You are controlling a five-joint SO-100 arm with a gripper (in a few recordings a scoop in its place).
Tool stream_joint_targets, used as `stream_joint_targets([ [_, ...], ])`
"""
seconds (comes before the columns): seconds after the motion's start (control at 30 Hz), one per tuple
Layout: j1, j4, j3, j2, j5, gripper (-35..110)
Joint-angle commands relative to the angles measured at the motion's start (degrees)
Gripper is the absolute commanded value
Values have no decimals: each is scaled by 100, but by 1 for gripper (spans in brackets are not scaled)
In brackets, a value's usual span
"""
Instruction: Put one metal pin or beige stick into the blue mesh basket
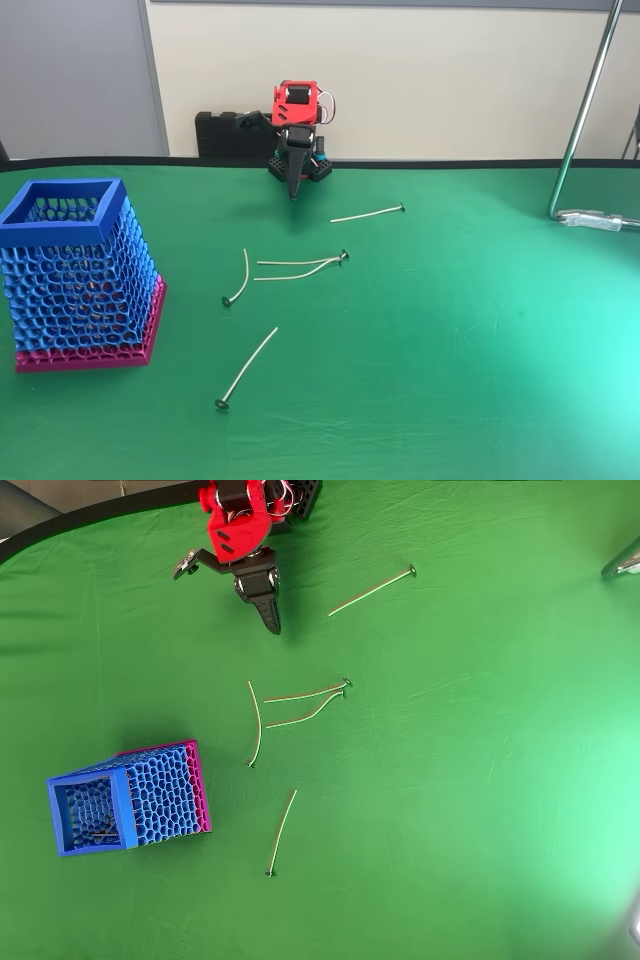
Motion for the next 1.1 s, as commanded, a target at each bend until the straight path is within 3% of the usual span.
stream_joint_targets([
  [0.0, -44, 26, 26, 53, 18, 1],
  [0.6, -35, -35, 26, 18, 26, 1],
  [1.07, -185, -237, -1318, -1872, 176, 1],
])
